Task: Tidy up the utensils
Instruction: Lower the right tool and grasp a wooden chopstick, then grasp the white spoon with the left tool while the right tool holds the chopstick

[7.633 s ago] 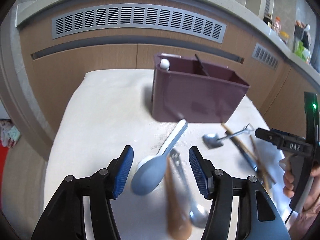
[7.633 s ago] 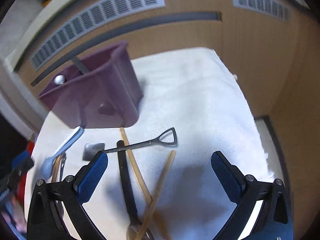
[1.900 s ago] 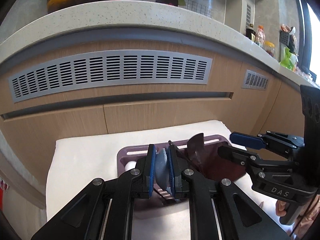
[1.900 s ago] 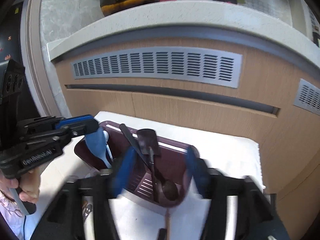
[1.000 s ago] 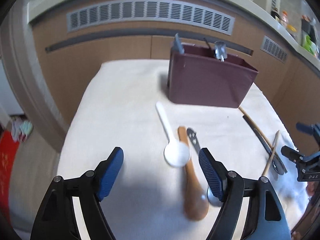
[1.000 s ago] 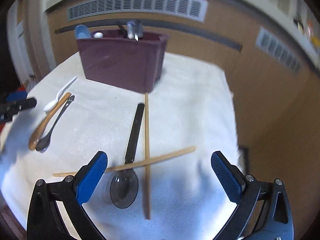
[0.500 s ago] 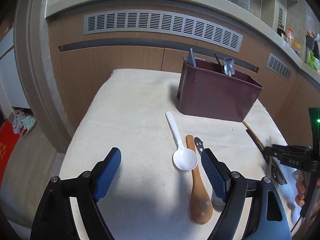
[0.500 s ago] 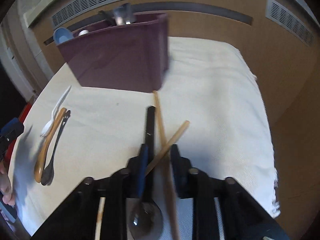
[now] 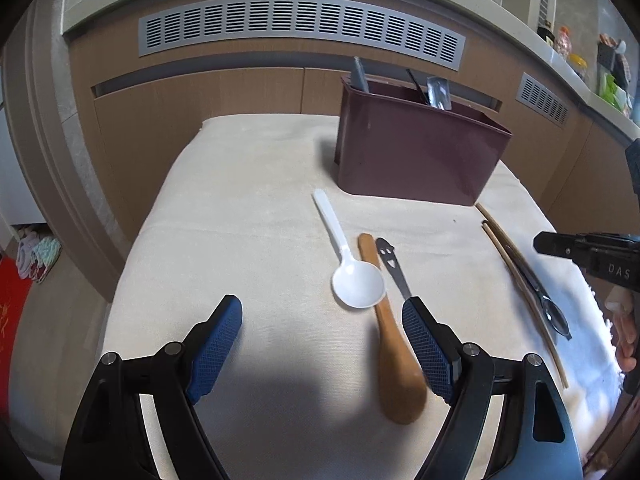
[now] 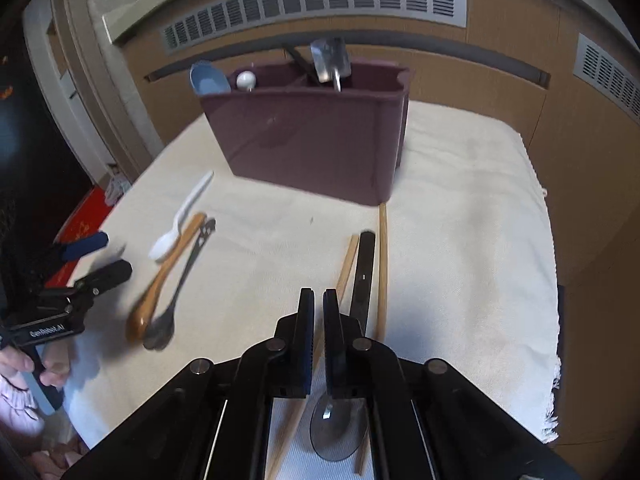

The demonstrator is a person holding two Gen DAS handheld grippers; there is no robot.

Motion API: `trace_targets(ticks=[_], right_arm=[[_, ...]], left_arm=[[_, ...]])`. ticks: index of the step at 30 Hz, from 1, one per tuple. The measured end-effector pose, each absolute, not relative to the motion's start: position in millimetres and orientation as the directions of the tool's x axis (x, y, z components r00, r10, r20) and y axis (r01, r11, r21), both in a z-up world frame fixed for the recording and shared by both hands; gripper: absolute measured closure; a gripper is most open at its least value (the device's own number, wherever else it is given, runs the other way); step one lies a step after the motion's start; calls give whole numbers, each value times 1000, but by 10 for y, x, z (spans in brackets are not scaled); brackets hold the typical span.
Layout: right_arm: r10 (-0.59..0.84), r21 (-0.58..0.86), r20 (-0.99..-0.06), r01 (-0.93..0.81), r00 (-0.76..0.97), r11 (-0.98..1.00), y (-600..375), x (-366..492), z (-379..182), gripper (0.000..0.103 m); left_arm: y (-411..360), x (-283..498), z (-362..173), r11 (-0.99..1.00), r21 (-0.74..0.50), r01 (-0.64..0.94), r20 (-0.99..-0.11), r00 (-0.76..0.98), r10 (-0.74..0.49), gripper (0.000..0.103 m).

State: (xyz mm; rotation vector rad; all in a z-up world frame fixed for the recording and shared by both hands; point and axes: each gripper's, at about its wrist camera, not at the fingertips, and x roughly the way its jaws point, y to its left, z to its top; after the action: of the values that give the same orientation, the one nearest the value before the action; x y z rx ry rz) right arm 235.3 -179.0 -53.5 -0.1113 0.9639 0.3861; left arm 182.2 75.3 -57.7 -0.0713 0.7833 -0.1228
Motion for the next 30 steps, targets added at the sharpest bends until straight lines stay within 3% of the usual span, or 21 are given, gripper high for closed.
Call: trace_targets(ticks=[12,17,26,30], right_arm=[[235,117,-874,-286,424,951,-1803,2537,-873,94],[155,-8,-873,-333,462,943,-1613,2533,-871,99],[320,154,-822,-356,472,922,-1764,2295,-492,99],[337,166,-804,-360,490,918,-1802,2241,-414,99]], left_arm=[[589,1811,-619,988,-70,138,-717,682,-146,21],[667,1852,-668,988,-108,112,-729,667,-156,21],[744,1844,-651,987,-133,94,-726,668,-162,21],[681,1889,-623,977,-185,111,-708,674,-210,37]])
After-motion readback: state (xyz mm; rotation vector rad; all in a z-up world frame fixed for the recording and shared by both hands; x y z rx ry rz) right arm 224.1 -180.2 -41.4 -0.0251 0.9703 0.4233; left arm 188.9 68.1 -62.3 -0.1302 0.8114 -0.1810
